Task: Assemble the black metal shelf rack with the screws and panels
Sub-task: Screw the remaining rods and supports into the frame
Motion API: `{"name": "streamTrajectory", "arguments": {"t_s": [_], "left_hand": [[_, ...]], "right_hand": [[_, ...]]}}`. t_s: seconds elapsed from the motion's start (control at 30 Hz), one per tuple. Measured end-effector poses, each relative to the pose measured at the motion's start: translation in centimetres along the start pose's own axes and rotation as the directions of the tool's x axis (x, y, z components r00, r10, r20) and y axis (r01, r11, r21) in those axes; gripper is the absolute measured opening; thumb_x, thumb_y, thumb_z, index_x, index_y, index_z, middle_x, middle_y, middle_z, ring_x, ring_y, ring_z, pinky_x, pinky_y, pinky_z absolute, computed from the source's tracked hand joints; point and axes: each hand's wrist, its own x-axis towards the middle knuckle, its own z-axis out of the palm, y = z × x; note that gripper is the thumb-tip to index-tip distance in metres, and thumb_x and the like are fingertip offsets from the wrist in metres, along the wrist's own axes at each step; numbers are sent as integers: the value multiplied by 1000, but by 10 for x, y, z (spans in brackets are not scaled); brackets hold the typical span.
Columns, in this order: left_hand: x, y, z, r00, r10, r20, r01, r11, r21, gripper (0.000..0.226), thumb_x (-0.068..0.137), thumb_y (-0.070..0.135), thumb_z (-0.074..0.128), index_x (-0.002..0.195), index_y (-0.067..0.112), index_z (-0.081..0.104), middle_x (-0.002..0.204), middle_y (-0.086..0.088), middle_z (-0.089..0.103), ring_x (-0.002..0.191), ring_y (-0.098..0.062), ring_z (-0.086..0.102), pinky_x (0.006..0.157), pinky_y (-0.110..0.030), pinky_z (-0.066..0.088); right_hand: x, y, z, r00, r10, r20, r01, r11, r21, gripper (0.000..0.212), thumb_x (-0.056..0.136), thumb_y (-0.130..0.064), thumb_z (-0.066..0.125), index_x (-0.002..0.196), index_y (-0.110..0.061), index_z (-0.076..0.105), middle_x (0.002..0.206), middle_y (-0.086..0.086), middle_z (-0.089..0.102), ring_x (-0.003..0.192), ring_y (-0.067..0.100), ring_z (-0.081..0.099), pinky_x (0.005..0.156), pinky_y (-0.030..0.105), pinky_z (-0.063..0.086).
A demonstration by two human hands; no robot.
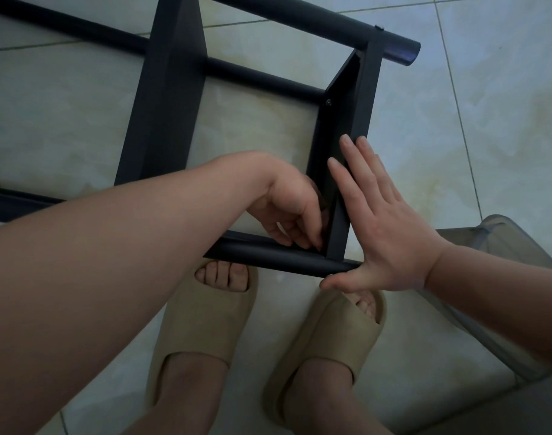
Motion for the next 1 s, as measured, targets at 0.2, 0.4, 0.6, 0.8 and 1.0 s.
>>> {"name": "streamTrajectory", "arguments": {"t_s": [0.2, 0.4, 0.6, 0.8, 1.0], "left_hand": [[2, 0, 2, 998, -66, -21, 67, 997, 48, 14, 92, 23, 64, 105, 20, 69, 86, 6, 71, 81, -12, 60, 84, -30, 47], [4, 2, 1, 999, -43, -17, 44, 999, 31, 22, 91, 9, 64, 112, 13, 67, 89, 2, 69, 77, -10, 60, 80, -27, 46], [-1, 0, 0, 998, -63, -3, 63, 998, 21, 20, 91, 21, 64, 109, 21, 71, 97, 5, 73, 94, -14, 64, 93, -35, 48], [7, 2, 3, 997, -67, -41, 67, 998, 13, 8, 93, 10, 62, 98, 13, 68, 78, 3, 69, 70, -10, 58, 75, -25, 47], [5, 1, 5, 1000, -19, -22, 18, 999, -49, 21, 92, 0, 58, 111, 7, 64, 89, -5, 66, 76, -13, 60, 81, -27, 49]], "right_hand": [[0, 0, 0, 1000, -6, -4, 6, 1000, 1, 133, 74, -95, 44, 160, -1, 6, 168, 19, -7, 156, 38, -11, 125, 60, 9], [0, 0, 0, 1000, -4, -4, 4, 1000, 0, 133, 74, -94, 45, 160, 0, 7, 168, 22, -5, 156, 38, -11, 125, 60, 9], [1, 0, 0, 1000, 1, -4, -1, 1000, 3, 133, 74, -93, 46, 160, 1, 7, 168, 23, -4, 156, 38, -11, 126, 59, 8], [0, 0, 1, 1000, -6, -10, 6, 1000, 4, 134, 74, -93, 47, 160, 1, 8, 168, 23, -4, 156, 39, -10, 125, 60, 8], [1, 1, 2, 1000, -13, -18, 13, 1000, 11, 133, 74, -94, 46, 160, 0, 7, 168, 23, -4, 156, 39, -10, 125, 60, 9]]}}
